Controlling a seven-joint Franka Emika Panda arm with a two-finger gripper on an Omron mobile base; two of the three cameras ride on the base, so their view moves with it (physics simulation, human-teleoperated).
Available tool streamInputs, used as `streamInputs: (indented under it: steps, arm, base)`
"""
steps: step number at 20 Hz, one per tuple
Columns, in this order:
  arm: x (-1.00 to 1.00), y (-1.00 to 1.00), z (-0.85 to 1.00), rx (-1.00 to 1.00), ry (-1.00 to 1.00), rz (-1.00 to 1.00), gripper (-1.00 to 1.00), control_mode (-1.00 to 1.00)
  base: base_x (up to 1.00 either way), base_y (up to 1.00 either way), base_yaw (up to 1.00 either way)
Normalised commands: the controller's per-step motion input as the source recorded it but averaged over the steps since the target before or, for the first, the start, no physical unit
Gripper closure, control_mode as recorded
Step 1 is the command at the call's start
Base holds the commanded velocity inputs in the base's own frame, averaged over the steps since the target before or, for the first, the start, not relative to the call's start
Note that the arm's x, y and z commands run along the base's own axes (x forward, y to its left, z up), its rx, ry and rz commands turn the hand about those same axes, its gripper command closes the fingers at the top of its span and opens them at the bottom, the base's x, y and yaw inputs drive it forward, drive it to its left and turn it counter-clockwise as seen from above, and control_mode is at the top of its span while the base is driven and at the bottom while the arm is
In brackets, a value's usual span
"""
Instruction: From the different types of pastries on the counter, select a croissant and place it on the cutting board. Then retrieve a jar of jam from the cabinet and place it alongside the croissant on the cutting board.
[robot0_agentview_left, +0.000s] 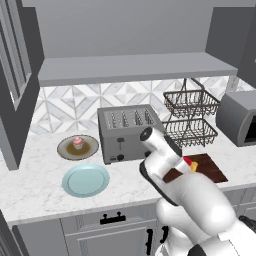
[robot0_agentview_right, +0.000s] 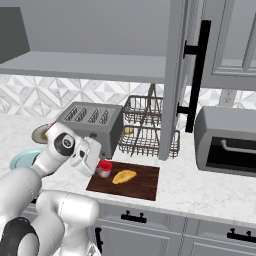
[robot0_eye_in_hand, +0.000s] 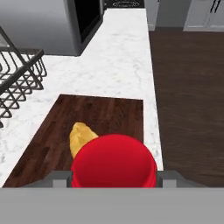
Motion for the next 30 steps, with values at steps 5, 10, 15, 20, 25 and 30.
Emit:
streamInputs:
  steps: [5, 10, 15, 20, 25, 30]
  arm:
    - [0.14, 0.00, -0.30, 0.03, 0.04, 0.00, 1.00, -1.00]
    - [0.18, -0.04, -0.17, -0.05, 0.00, 0.00, 1.00, -1.00]
    - [0.19, -0.03, -0.06, 0.00, 0.00, 0.00, 1.00, -1.00]
    - [0.00, 0.00, 0.00, -0.01, 0.00, 0.00, 1.00, -1.00]
    - [0.00, 0.00, 0.00, 0.00, 0.00, 0.00, -1.00, -1.00]
    - [0.00, 0.00, 0.00, 0.00, 0.00, 0.00, -1.00, -1.00]
  base:
    - [0.00, 0.00, 0.00]
    - [0.00, 0.00, 0.00]
    - [0.00, 0.00, 0.00]
    - [0.00, 0.00, 0.00]
    - [0.00, 0.00, 0.00]
    - [0.00, 0.00, 0.00]
